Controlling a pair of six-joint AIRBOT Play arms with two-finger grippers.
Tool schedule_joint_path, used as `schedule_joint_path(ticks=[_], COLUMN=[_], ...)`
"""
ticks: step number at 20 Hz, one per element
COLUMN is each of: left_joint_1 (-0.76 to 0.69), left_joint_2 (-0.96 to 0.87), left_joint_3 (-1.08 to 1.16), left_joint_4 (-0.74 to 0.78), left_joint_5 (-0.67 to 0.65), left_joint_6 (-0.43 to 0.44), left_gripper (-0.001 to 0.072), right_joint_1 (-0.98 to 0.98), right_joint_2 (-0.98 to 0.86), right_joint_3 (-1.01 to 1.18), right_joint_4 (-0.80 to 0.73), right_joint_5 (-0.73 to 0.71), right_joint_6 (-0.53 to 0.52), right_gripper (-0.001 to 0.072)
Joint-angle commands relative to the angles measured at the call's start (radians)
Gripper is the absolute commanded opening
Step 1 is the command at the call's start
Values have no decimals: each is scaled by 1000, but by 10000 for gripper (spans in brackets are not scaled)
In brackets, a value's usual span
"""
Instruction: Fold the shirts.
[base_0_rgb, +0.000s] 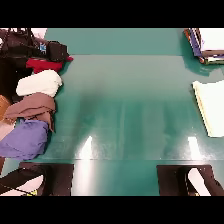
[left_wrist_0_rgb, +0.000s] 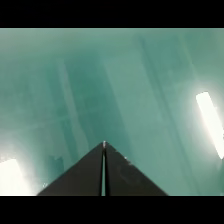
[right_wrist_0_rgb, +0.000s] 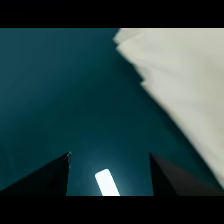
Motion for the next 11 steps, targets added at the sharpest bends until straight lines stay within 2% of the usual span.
schedule_joint_path(ticks=[1, 2, 4, 5, 11], left_joint_1=[0, 0, 0, 0, 0], left_joint_2=[-1, -1, -1, -1, -1], left_joint_3=[0, 0, 0, 0, 0], left_joint_4=[-1, -1, -1, -1, -1], left_joint_5=[43, 54, 73, 77, 91], left_joint_6=[0, 0, 0, 0, 0], left_gripper=[24, 24, 24, 24, 24], right_joint_1=[325, 388, 497, 545, 645], right_joint_2=[-24, -39, -72, -86, -126], right_joint_3=[7, 7, 7, 7, 7], right_joint_4=[26, 26, 26, 26, 28], right_joint_5=[-51, -58, -59, -59, -58], right_joint_6=[0, 0, 0, -1, -3], right_gripper=[550, 486, 91, 13, 13])
